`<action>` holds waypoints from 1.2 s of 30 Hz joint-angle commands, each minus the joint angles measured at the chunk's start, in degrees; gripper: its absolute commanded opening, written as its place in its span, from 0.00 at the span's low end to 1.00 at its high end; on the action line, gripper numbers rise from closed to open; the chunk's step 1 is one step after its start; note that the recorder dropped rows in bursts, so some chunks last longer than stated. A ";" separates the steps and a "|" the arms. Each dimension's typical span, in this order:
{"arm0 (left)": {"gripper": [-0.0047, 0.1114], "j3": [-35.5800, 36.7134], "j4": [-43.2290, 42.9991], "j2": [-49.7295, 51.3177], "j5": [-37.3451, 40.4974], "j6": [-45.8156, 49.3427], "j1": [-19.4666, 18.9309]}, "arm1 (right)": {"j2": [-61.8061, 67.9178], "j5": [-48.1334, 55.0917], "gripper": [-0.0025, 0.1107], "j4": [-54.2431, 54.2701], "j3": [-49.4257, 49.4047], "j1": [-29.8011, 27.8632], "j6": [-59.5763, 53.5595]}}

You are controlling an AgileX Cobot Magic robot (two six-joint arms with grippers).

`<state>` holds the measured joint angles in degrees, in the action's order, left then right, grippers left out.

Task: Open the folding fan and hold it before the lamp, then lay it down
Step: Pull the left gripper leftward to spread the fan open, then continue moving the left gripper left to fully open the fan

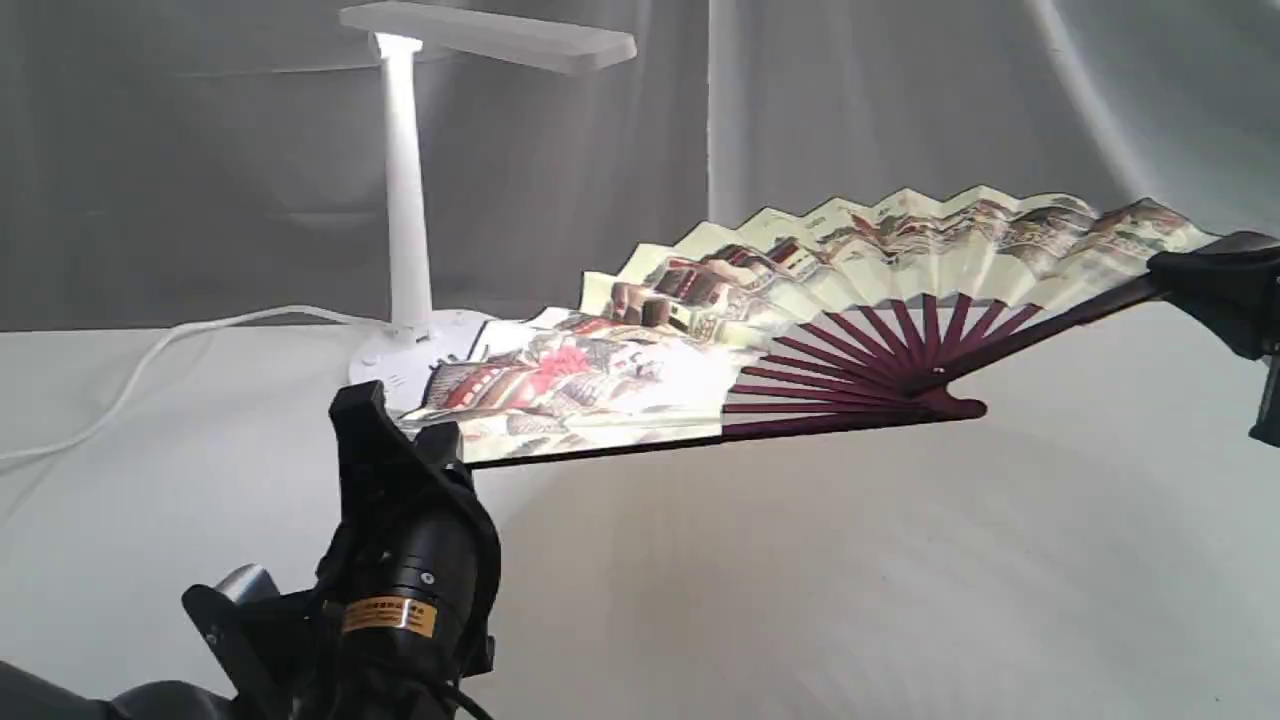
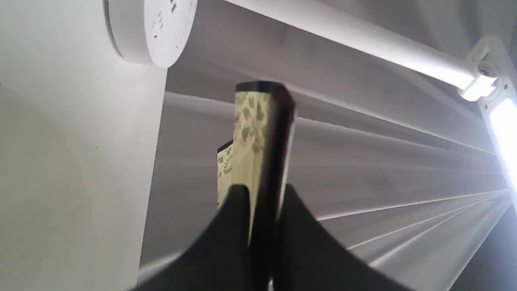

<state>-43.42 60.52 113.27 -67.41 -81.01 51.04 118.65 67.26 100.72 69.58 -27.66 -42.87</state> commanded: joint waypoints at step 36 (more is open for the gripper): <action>0.04 2.40 7.50 -12.90 -2.55 19.57 -2.28 | -6.40 2.04 0.02 -0.78 -0.10 3.02 0.16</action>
<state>-41.52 66.81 101.42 -67.03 -61.12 49.79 112.90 70.14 100.29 69.58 -25.25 -41.85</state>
